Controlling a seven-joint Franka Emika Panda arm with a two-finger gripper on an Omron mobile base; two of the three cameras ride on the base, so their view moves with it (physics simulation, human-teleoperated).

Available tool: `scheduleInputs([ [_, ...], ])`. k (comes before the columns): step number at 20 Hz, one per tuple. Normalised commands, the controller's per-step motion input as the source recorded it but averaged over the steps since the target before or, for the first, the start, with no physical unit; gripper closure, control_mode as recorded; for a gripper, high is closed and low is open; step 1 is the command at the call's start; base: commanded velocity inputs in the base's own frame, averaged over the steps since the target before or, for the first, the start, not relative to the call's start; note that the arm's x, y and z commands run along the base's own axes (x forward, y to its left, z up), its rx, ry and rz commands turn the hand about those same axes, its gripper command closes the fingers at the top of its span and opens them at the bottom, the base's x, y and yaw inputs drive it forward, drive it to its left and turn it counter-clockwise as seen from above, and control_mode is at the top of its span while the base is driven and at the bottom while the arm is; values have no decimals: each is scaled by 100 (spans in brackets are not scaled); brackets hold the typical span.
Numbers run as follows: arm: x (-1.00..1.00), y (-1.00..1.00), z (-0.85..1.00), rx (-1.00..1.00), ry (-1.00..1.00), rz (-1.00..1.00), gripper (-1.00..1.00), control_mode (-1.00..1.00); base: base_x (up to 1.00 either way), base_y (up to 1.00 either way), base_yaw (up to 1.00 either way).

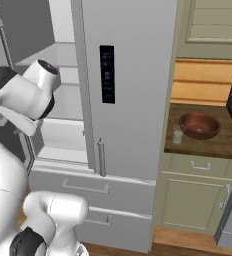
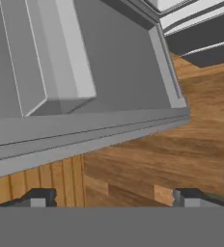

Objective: Grab a lemon wedge from the fridge and one ice cube from the ice bowl, and put them in the glass of lemonade.

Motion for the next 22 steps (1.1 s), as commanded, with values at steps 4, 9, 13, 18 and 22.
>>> scheduleInputs([
  [4, -95, -100, 6, -33, -9, -1, -100, -100, 0, 0, 0],
  [9, -62, -100, -33, -58, -16, 0, -100, -100, 0, 0, 0],
  [13, 5, -100, -81, -33, -4, 1, -100, -100, 0, 0, 0],
  [18, 61, -100, -71, -6, -14, 19, -100, -100, 0, 0, 0],
  [22, 99, -44, -37, 0, -12, 14, -100, -100, 0, 0, 0],
])
